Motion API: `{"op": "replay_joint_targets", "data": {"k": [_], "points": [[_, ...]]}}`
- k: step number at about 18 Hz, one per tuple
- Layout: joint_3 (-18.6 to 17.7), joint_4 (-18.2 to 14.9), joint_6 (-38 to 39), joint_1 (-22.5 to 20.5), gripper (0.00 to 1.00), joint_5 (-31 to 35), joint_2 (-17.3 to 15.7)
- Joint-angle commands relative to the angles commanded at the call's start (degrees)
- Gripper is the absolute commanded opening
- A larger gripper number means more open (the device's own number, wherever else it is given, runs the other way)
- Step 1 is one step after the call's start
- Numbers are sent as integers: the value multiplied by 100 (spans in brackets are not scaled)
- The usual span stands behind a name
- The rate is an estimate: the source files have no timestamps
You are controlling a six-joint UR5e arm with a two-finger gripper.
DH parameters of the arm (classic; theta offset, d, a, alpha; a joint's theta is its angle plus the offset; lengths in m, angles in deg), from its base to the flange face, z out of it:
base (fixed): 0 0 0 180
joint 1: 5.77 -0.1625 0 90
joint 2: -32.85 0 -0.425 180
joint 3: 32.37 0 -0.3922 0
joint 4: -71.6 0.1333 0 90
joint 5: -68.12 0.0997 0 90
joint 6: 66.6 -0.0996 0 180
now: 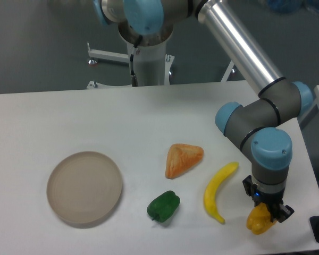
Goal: Place the yellow pepper on the plate
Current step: 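Carry the held yellow pepper with the gripper toward the beige plate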
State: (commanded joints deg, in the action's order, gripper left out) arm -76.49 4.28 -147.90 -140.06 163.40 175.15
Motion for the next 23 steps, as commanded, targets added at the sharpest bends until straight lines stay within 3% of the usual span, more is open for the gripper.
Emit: {"op": "replay_joint_targets", "data": {"k": [6, 9, 11, 14, 16, 18, 23], "points": [[-114, -52, 219, 114, 38, 70, -166], [-736, -123, 632, 237, 38, 79, -640], [-1115, -472, 781, 290, 38, 88, -1018], [-1213, -1202, 1176, 474, 38, 88, -1361], [-1230, -1519, 1562, 667, 38, 88, -1502], [-1344, -1678, 1993, 948, 38, 88, -1652], [-1766, -1687, 3311, 1695, 38, 88, -1828]]}}
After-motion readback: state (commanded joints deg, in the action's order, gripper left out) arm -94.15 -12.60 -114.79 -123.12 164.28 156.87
